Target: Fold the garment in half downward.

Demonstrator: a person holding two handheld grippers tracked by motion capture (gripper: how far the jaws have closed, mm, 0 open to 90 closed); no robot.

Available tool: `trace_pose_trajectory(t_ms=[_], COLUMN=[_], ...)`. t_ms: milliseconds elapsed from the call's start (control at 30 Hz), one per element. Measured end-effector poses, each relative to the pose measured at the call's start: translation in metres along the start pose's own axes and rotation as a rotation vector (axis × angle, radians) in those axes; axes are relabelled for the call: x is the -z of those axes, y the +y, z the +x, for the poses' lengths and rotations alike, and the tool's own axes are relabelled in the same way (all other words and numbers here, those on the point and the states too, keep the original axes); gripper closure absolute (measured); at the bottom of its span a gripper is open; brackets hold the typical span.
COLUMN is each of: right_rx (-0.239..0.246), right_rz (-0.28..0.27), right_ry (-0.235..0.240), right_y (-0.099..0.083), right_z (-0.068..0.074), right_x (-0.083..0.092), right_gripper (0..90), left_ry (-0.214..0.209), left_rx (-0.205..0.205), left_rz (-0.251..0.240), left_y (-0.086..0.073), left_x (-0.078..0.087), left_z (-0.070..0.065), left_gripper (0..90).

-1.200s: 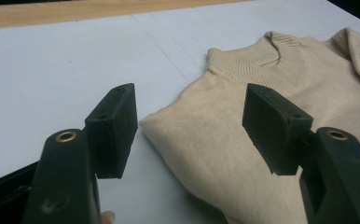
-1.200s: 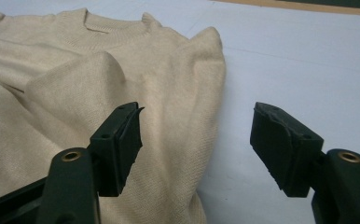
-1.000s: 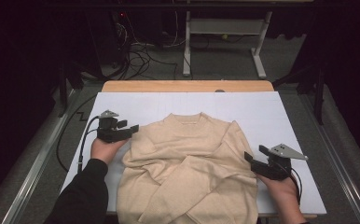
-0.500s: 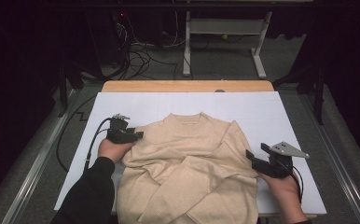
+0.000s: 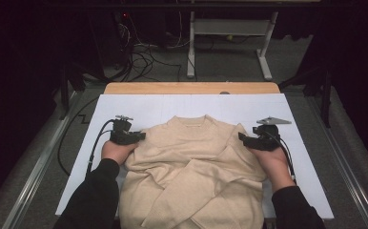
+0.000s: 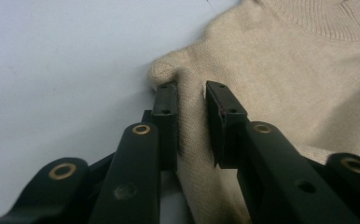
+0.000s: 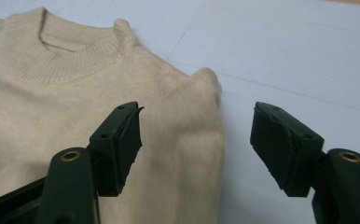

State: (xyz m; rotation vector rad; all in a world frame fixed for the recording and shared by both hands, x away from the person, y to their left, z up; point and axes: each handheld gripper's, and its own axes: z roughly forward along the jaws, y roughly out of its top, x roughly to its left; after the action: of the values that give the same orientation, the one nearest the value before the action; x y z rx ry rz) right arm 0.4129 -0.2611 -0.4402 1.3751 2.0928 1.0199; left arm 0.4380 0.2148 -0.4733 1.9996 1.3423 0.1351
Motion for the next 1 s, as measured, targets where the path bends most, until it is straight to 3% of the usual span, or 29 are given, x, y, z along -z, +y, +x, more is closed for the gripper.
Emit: trace_pose_trajectory(t_ms=[133, 267, 300, 333, 500, 533, 800, 900, 1000], right_rx=[-0.016, -0.034, -0.027, -0.038, -0.018, -0.006, 0.023, 0.035, 0.026], right_rz=[0.076, 0.159, 0.15, 0.154, 0.159, 0.157, 0.026, -0.021, -0.076], right_ry=[-0.003, -0.011, -0.013, -0.013, 0.036, 0.022, -0.063, -0.09, -0.104], right_y=[0.011, 0.009, 0.007, 0.008, 0.009, 0.01, 0.026, 0.037, 0.049], right_z=[-0.006, -0.011, -0.011, -0.012, -0.012, -0.011, -0.017, -0.018, -0.02], right_x=[-0.024, -0.043, -0.044, -0.044, -0.04, -0.039, -0.019, -0.014, -0.008], right_gripper=[34.2, 37.6, 40.3, 43.2, 77.3, 79.7, 81.9, 82.0, 82.0], left_ry=[-0.006, 0.0, 0.004, 0.006, 0.026, 0.027, 0.075, 0.104, 0.128], left_rx=[-0.005, -0.016, -0.02, -0.023, -0.031, -0.027, -0.086, -0.115, -0.117], left_rz=[-0.005, -0.018, -0.02, -0.022, -0.052, -0.062, -0.134, -0.196, -0.235], left_y=[0.0, 0.0, 0.0, 0.0, 0.002, 0.003, 0.035, 0.049, 0.062], left_x=[0.001, 0.001, 0.001, 0.001, 0.002, 0.004, 0.024, 0.031, 0.038], left_z=[0.001, 0.001, 0.001, 0.001, 0.001, 0.002, -0.005, -0.009, -0.01], left_gripper=[76.8, 77.9, 78.2, 78.2, 79.5, 79.5, 79.6, 79.6, 79.6])
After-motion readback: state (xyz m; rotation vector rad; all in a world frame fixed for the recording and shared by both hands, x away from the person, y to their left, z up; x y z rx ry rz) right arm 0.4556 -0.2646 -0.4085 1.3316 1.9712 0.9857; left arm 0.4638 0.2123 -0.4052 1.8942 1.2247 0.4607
